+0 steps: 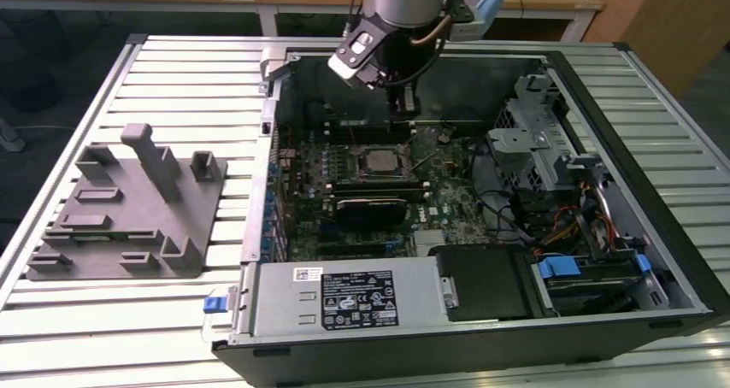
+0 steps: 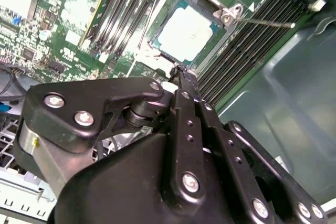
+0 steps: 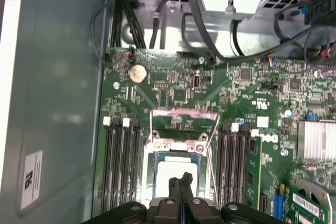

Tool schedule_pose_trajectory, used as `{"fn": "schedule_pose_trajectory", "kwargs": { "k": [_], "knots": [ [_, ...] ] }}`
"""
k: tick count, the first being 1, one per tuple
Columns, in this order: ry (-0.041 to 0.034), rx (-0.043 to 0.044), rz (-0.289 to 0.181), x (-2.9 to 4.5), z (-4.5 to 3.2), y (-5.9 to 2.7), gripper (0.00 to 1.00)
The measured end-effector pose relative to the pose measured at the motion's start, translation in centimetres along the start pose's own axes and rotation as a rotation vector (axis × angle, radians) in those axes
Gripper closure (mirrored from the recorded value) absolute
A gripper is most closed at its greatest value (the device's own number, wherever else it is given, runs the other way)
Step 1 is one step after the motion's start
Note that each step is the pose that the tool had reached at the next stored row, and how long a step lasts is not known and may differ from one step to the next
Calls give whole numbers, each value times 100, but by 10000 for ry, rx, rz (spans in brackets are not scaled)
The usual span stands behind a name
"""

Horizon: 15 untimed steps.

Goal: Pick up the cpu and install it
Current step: 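Close the cpu cover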

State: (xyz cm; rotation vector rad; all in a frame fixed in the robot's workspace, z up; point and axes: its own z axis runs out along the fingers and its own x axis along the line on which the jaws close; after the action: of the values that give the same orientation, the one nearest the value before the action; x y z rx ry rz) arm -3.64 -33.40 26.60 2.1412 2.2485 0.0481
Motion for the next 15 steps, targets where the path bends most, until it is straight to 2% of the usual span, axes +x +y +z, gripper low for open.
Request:
{"fn": "schedule_pose_trajectory", "kwargs": {
  "k": [15],
  "knots": [
    [0, 0, 2, -7, 10, 214, 89]
  ]
}}
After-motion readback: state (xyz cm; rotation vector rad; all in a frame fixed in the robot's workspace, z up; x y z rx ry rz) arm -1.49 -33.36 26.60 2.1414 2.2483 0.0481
